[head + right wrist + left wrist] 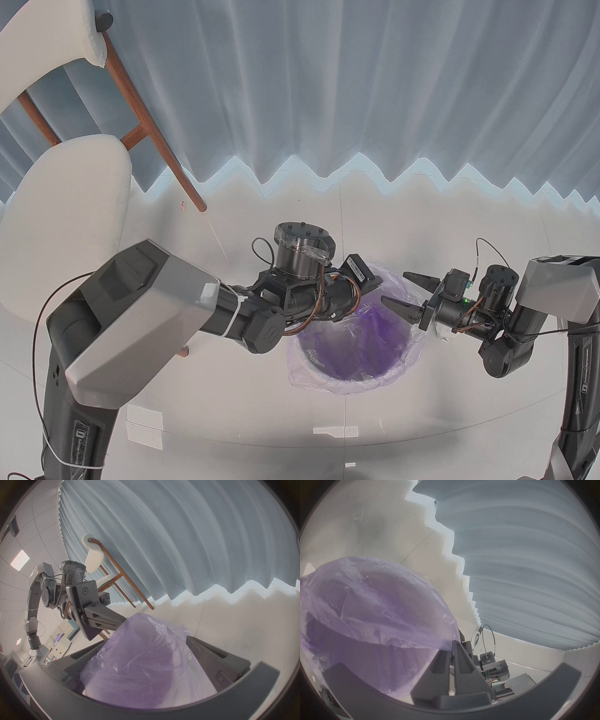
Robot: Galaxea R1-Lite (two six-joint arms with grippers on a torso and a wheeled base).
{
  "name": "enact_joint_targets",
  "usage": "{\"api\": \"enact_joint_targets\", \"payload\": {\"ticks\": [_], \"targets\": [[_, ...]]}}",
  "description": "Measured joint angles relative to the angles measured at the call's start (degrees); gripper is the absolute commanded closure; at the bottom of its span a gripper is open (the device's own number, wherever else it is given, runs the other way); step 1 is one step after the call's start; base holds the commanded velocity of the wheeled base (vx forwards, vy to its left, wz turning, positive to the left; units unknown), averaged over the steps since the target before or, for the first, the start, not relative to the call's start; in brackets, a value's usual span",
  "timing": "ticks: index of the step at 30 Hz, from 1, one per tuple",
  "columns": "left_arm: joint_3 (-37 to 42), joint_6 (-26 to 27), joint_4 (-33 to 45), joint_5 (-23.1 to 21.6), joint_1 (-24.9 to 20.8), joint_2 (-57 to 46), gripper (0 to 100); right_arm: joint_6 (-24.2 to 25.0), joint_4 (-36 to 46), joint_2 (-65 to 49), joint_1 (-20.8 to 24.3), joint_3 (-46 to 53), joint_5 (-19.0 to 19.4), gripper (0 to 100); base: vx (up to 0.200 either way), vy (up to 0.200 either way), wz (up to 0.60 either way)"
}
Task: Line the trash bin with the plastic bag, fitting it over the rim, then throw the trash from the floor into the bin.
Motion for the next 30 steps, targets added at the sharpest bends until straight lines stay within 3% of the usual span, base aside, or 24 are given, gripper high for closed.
{"api": "enact_joint_targets", "payload": {"ticks": [11, 17, 26, 27, 30], "targets": [[-9.2, -0.1, 4.0, 0.7, 1.8, 4.2, 100, 2.0, 0.0, -1.5, 0.0, 0.6, 0.5, 0, 0.0, 0.0, 0.0], [-10.1, -0.1, 3.9, 0.7, 2.1, 5.2, 100, 4.8, 0.0, -3.6, -0.1, 1.0, 2.3, 0, 0.0, 0.0, 0.0], [-10.3, 0.0, 3.7, 2.2, 1.7, 4.4, 100, 4.8, 0.0, -4.0, -2.6, 0.9, 2.4, 0, 0.0, 0.0, 0.0], [-10.2, 0.2, 3.9, 2.7, 1.5, 4.1, 0, 4.8, 0.0, -3.9, -2.8, 0.9, 2.4, 0, 0.0, 0.0, 0.0], [-10.1, 0.4, 4.7, 3.3, 1.2, 3.2, 0, 4.8, 0.0, -3.9, -3.7, 1.0, 2.3, 0, 0.0, 0.0, 0.0]]}}
